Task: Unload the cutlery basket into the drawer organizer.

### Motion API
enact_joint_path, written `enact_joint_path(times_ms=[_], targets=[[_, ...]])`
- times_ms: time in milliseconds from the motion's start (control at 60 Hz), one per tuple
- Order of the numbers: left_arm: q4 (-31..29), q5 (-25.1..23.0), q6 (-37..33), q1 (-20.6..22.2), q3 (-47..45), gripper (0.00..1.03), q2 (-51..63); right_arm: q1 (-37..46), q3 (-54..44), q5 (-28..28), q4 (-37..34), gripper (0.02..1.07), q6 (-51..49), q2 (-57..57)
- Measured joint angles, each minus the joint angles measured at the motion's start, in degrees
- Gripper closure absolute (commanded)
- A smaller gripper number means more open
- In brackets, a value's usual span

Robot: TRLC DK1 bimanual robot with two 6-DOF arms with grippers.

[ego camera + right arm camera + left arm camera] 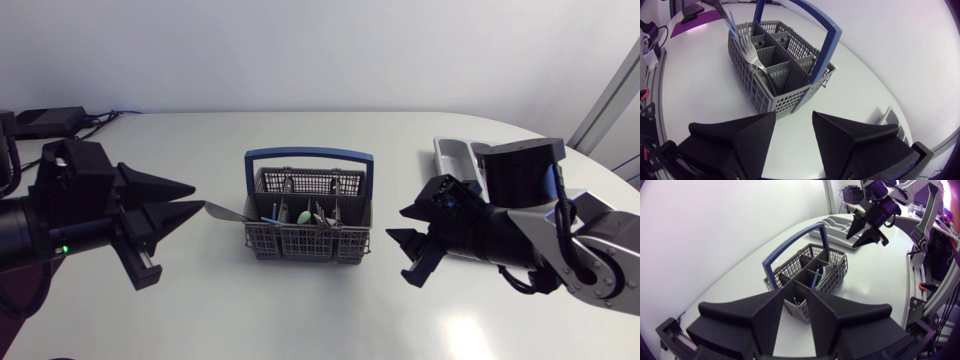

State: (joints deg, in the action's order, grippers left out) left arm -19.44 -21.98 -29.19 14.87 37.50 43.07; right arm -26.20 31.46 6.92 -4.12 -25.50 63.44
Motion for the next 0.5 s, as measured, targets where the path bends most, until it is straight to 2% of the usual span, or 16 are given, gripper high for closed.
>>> enact_joint_path(times_ms=[117, 217, 283, 500], targets=[[-2.10, -0.20, 0.00, -2.27, -2.08, 0.66, -0.17, 0.00, -0.11, -0.17, 0.00, 0.51, 0.02, -0.81], [-3.02, -0.26, 0.22, -2.40, -3.82, 0.66, -0.39, -0.15, -0.15, -0.20, 0.00, 0.51, 0.22, -1.25], [-2.97, -0.26, 0.22, -2.38, -5.44, 0.60, -0.83, -0.55, -0.57, -0.17, -0.02, 0.51, 0.46, -1.66], [4.90, -0.46, 0.70, -1.18, -9.75, 0.58, 2.38, -1.44, -1.14, -0.81, 0.00, 0.51, 1.11, -1.75]])
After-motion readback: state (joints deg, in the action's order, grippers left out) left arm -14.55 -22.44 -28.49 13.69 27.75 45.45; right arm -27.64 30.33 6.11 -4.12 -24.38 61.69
